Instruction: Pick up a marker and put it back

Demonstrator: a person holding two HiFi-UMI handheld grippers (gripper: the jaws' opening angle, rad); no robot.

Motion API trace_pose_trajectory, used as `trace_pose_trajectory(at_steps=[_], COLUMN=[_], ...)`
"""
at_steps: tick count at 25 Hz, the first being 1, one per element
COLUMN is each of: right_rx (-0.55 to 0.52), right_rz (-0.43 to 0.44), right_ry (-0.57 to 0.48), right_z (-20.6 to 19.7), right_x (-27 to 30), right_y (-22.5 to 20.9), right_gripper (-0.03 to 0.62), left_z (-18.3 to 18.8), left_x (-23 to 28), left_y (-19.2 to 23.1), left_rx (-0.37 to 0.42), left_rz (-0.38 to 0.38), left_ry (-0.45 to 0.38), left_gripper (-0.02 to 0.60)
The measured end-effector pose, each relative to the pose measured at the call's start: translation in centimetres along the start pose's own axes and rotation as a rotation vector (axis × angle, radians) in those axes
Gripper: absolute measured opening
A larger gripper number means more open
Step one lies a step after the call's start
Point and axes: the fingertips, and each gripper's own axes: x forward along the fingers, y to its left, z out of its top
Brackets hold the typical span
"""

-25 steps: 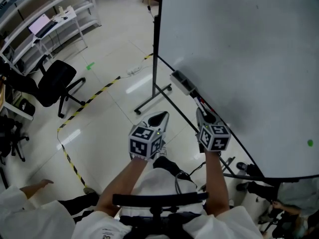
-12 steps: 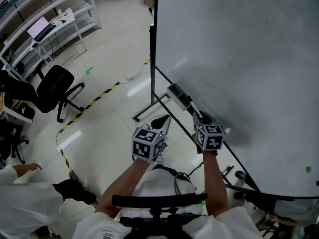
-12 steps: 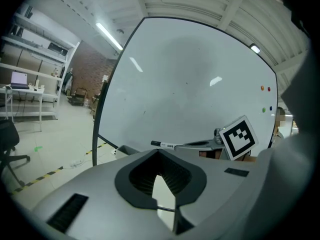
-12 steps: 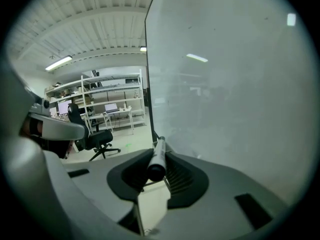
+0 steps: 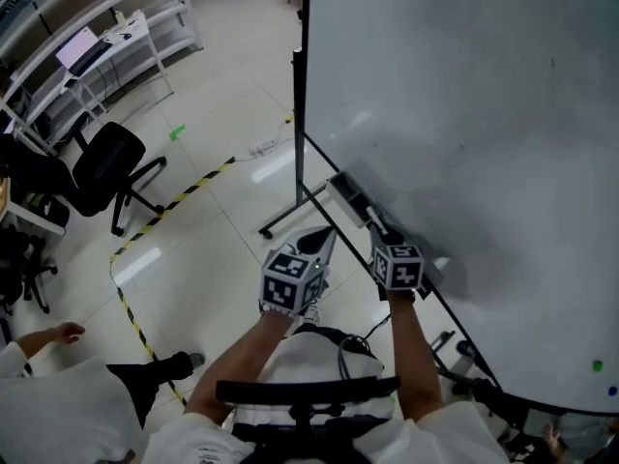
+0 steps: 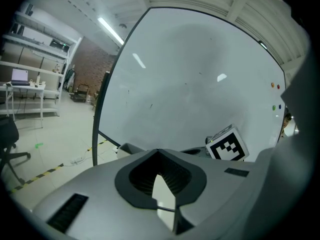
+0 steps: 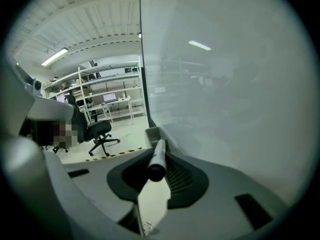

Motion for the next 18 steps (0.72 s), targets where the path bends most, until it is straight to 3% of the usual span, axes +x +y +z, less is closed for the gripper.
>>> trace_pose_trajectory(at_steps=[18], right_rx=[0.015], right_rz=[-0.001], right_ry=[0.090], right_z=[-3.3], right_x=[4.6], right_y=[-0.8], right_gripper=[0.092], left_z=[-1.4], left_x=[2.2], left_y=[1.2], left_rx=[-0.017], left_rz=[0.001], left_ry=[0.010], left_gripper=[-0.003])
